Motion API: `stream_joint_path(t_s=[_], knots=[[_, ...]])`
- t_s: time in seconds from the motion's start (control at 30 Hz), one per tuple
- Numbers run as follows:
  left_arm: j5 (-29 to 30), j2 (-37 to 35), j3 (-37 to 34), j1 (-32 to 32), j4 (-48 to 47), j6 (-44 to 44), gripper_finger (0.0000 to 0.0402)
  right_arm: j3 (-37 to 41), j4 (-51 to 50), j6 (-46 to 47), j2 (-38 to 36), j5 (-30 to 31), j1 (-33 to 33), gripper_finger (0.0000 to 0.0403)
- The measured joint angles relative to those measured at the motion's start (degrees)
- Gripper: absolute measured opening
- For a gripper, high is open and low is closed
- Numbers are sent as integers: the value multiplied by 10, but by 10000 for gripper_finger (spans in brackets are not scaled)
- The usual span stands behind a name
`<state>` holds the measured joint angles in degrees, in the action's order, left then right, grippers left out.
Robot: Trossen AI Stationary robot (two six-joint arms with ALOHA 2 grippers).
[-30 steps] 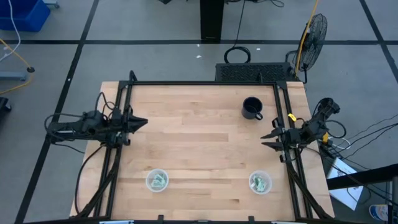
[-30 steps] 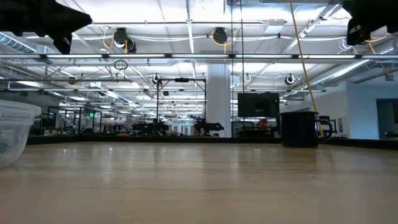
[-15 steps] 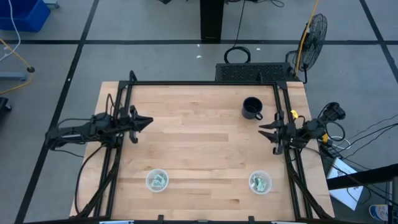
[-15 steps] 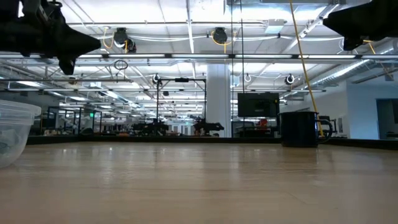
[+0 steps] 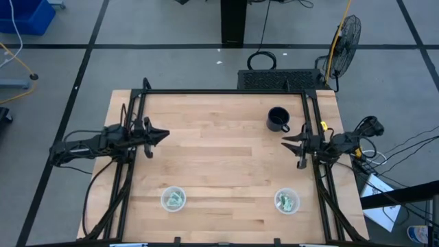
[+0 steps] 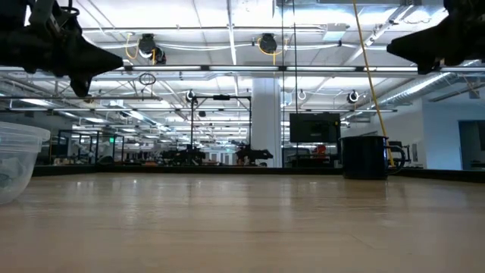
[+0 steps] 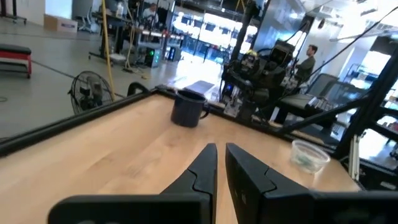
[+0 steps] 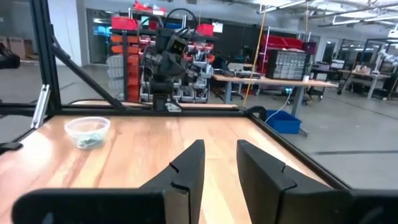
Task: Pick and place Stevia / Truvia into bins
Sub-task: Return to Home Position
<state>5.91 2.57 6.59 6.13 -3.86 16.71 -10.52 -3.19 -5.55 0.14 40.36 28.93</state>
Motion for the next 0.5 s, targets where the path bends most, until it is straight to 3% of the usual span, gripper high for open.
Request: stream_joint_path(t_s=[0.13,0.27,0.4,0.5], knots=[[-4,0,-1,-4,-11,5,35,36,42,-16,0,-9,-7,86],[-10,0,-17,-11,15,4,35,61,85,-42,0,-56,-16,86],[-47,1,-60,-18,53,15,35,62,79,-42,0,-63,-28,86],[-44,15,-60,-23,57,33,35,62,71,-31,0,-104,-38,86]])
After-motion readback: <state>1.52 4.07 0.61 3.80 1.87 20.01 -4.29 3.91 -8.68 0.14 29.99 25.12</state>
